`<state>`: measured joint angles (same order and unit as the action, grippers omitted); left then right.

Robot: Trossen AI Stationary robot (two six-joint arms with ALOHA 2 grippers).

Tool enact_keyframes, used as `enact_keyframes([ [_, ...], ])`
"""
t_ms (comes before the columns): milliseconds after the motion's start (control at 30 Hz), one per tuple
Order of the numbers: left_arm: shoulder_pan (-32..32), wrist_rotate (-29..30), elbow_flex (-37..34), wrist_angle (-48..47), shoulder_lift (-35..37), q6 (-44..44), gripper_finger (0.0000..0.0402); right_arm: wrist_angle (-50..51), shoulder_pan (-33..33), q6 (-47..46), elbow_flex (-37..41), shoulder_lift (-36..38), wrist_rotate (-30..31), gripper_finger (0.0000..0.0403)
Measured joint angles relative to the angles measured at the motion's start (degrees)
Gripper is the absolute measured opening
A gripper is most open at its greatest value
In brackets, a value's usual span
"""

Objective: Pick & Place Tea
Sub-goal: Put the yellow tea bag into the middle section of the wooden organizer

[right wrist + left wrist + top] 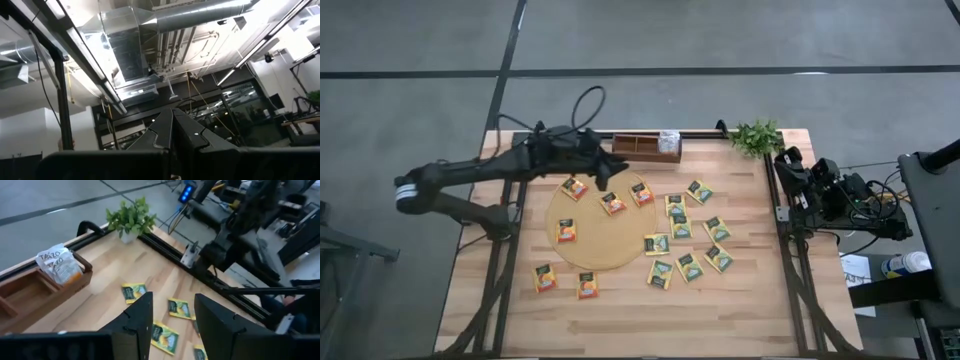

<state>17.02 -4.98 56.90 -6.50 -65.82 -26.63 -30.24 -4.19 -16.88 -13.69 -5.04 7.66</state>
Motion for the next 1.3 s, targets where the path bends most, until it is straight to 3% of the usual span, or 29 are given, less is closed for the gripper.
enact_keyframes([
  [467,-0.5,-0.1,-7.2,-0.4,12.5,-8.3,0.0138,0.1,0.1,3.6,0.0,0.0,-0.1,0.0008],
  [767,-3.1,-0.3,-12.7,-0.2,20.7,-4.9,0.0138,0.0,0.1,3.6,0.0,0.0,-0.1,0.0008],
  [1100,-4.5,-2.2,-25.1,2.8,33.1,-3.2,0.0138,0.0,0.0,3.6,0.0,0.0,0.3,0.0009],
  [1300,-4.4,-1.3,-35.5,16.9,40.8,-4.1,0.0138,0.3,0.0,3.6,0.0,0.0,4.0,0.0009],
])
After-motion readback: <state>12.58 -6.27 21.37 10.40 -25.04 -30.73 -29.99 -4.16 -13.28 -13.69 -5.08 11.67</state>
